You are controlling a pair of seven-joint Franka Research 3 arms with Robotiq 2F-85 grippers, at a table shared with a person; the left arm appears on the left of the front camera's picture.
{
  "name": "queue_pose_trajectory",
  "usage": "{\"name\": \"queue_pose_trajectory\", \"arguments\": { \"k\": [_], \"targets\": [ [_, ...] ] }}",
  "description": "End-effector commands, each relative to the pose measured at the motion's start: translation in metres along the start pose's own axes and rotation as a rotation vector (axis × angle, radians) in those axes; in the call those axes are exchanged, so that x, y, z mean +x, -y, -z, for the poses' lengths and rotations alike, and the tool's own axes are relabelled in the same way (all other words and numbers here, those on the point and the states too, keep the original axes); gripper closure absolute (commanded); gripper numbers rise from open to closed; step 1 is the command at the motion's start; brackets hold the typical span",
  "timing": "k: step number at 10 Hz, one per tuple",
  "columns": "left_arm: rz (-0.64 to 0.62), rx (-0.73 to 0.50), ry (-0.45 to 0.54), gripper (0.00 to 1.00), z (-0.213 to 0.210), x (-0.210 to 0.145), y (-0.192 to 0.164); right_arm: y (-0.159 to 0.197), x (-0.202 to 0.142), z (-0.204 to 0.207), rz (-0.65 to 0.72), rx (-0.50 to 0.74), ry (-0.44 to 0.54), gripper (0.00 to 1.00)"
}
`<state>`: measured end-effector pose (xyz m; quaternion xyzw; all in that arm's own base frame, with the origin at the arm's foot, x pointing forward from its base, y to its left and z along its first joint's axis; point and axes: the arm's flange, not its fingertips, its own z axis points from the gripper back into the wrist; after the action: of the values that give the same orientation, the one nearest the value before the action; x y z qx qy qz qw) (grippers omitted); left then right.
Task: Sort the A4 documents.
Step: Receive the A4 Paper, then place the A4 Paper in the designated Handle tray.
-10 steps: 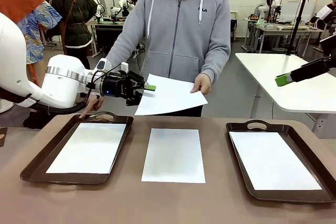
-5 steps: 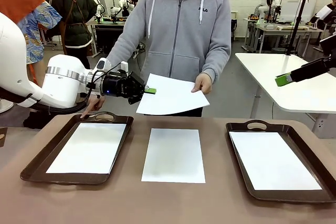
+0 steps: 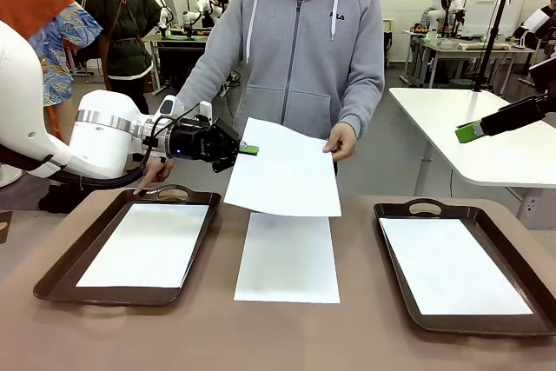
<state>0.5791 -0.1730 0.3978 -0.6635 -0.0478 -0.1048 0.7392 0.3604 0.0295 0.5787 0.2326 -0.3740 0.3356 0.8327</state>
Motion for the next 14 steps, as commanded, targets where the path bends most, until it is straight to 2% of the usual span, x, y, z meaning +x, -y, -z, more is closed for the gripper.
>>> {"name": "queue_pose_trajectory", "arguments": {
  "k": [1, 12, 14],
  "targets": [
    [-0.003, 0.003, 0.003, 1.00, 0.000, 0.001, -0.003, 0.001, -0.001, 0.002, -0.001, 0.010, 0.002, 0.00],
    [-0.005, 0.001, 0.001, 0.99, 0.000, 0.000, -0.003, 0.001, -0.001, 0.002, -0.001, 0.010, 0.002, 0.00],
    [0.001, 0.061, -0.109, 0.99, -0.007, -0.009, 0.011, 0.001, -0.001, 0.002, -0.001, 0.010, 0.002, 0.00]
  ]
}}
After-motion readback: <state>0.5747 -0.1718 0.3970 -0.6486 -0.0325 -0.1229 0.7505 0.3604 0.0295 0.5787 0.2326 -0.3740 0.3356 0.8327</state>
